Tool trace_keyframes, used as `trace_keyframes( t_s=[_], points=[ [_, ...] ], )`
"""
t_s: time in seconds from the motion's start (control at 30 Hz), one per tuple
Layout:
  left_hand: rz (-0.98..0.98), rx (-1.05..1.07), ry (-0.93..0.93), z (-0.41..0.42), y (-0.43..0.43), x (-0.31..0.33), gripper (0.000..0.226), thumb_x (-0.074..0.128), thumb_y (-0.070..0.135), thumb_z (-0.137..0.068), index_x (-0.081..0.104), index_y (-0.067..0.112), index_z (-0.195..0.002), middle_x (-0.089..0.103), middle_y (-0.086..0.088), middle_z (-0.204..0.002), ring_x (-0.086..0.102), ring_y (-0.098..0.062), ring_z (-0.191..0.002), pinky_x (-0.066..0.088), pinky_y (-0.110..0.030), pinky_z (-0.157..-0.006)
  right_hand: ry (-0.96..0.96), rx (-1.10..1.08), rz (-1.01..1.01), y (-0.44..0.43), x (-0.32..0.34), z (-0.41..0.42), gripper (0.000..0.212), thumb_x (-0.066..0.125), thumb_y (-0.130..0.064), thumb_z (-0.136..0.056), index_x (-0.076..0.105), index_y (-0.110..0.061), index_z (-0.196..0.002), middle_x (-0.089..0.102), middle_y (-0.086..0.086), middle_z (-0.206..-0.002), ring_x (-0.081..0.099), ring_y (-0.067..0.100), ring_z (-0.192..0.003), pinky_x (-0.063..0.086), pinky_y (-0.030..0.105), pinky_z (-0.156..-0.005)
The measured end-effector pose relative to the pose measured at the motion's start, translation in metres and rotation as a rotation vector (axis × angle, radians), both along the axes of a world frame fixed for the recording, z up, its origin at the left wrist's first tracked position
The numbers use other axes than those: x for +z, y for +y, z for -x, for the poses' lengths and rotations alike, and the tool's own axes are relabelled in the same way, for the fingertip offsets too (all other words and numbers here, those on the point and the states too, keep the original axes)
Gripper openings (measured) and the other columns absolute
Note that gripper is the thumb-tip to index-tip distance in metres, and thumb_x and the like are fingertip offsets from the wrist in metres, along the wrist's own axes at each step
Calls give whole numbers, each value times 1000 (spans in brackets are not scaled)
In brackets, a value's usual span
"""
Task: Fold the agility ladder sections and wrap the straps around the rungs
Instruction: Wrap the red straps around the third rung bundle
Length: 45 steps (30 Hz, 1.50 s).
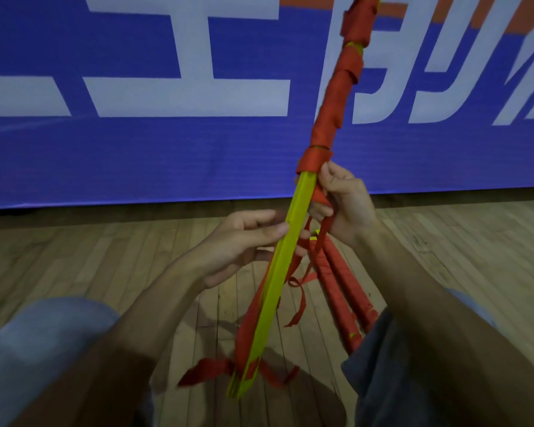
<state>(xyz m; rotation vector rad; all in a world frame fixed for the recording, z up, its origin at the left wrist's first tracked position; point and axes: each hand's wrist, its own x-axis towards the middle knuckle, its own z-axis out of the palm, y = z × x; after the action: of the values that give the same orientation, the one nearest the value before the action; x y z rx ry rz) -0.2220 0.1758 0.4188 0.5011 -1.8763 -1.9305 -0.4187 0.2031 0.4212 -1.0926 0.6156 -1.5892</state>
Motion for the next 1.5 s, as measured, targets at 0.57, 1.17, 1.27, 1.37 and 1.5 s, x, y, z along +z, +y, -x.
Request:
trace_keyframes(
  t_s=[0.57,1.17,1.27,1.37,1.5],
  points=[
    [250,489,-149,7,-16,-25,15,79,27,-79,72,40,-83,69,8,-94,71,-25,-91,59,-39,-80,606,-266,-381,-10,-4,-14,19,50,-14,-100,68,-8,-96,66,9,-70,53,17,-37,40,21,-35],
    [802,544,-335,14,-14,-29,33,69,38,-87,63,32,-118,63,5,-102,62,-10,-86,53,-29,-76,514,-559,-337,-17,-13,-17,17,64,-12,-92,70,-12,-76,60,32,-73,39,11,-32,30,20,-35],
    [416,476,-125,13,-11,-21,15,64,28,-92,66,37,-103,70,3,-100,69,-10,-85,58,-27,-72,438,-517,-278,-14,-8,-10,18,59,-7,-94,69,-10,-79,64,11,-67,37,7,-32,30,19,-35],
    [154,380,-18,11,-8,-12,21,64,17,-91,69,27,-109,73,1,-101,72,-12,-87,57,-26,-69,360,-417,-191,-12,-4,-5,17,53,-5,-97,68,-3,-89,65,10,-71,36,7,-34,29,18,-36],
    [58,144,-88,7,-9,-11,31,57,23,-92,65,13,-119,71,-7,-114,68,-24,-105,56,-34,-88,239,-247,-110,-9,-1,0,16,49,-5,-98,63,2,-97,64,11,-72,35,5,-34,24,18,-39]
  ],
)
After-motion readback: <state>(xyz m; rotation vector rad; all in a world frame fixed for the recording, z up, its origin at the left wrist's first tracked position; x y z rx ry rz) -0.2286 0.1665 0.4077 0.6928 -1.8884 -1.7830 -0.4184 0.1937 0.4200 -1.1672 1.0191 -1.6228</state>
